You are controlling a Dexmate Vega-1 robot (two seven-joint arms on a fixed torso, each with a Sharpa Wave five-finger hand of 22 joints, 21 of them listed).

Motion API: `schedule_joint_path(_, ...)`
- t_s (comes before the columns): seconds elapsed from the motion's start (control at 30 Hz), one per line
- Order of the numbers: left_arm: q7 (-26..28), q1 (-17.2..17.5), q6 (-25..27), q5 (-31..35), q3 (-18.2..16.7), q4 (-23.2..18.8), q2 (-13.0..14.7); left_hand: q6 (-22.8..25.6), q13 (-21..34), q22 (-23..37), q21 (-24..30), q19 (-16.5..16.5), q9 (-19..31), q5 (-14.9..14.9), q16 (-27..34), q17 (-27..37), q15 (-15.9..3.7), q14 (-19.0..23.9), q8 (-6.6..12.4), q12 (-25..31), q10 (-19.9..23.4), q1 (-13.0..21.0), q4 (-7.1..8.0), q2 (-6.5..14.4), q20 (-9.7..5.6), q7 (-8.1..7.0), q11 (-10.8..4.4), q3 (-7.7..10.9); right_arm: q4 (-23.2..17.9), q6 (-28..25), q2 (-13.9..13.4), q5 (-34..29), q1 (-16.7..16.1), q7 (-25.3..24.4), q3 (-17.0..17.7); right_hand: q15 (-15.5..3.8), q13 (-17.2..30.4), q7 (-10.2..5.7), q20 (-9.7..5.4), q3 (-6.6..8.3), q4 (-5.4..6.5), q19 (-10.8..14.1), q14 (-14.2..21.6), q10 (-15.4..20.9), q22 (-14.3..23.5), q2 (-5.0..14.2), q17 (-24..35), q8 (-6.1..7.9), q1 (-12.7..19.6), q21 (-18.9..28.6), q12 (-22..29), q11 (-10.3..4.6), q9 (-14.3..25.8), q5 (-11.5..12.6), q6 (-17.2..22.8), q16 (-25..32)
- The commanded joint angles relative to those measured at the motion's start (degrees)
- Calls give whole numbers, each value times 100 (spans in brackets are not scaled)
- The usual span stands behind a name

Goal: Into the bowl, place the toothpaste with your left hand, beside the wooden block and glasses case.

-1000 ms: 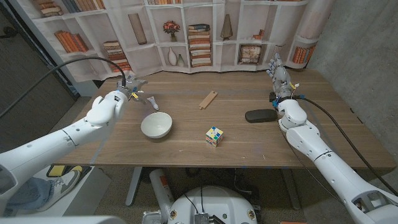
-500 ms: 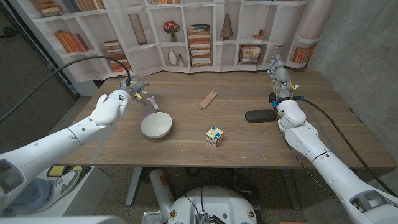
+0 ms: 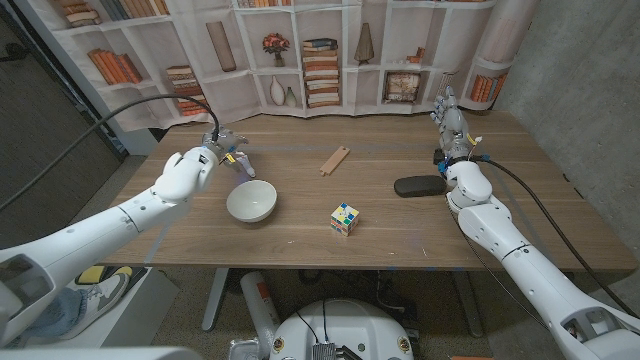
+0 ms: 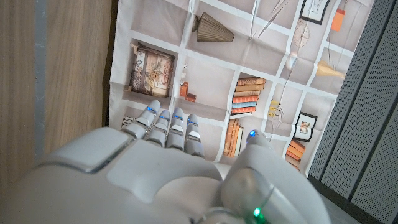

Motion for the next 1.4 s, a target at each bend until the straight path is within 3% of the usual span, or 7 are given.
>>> schedule_joint_path(0.03,-112,-180,-309,202,133,216,-141,-13,11,21,6,-23,20,4,-8,10,-292,20,-30,-24,-27,108,3,2,19,-10,-17,-37,-18,38,36,29,-62,-76,47,-9,31,1,2,-15,21,44,38,52,17,16,9,12,-44,-25,48,-11,9,10,32,-3)
schedule_joint_path(0.2,-526,-371,-546,441,319,260,-144,155,13,21,20,34,23,8,7,7,-372,102,11,-1,112,271,-20,73,33,-11,-14,-7,-16,19,48,69,-88,-92,62,-6,31,4,1,-19,20,46,41,51,17,16,8,11,-48,-36,46,-13,9,11,31,-4)
schedule_joint_path(0.43,-753,-392,-616,502,315,209,-214,536,19,19,6,27,32,-7,30,4,-483,258,119,41,431,465,-19,149,17,-11,-22,6,6,30,63,110,-89,-84,76,-3,32,10,4,-25,18,50,41,51,17,16,7,9,-52,-54,44,-13,9,13,32,-8)
schedule_joint_path(0.97,-724,-407,-684,479,297,395,-365,1369,26,14,5,95,53,-57,38,6,-647,598,353,88,1157,701,31,249,-53,-19,-31,-32,-96,-14,12,140,-178,-146,132,4,32,11,9,-36,16,61,47,49,18,18,6,6,-61,-88,37,-10,10,15,31,-11)
schedule_joint_path(1.4,-810,-518,-641,563,444,615,-522,1631,23,14,-2,100,49,-78,27,10,-708,670,408,70,1392,756,63,290,-102,-25,-34,-57,-106,-60,7,156,-192,-175,140,5,33,7,21,-42,11,70,59,61,19,23,4,3,-63,-119,38,-3,10,17,27,-11)
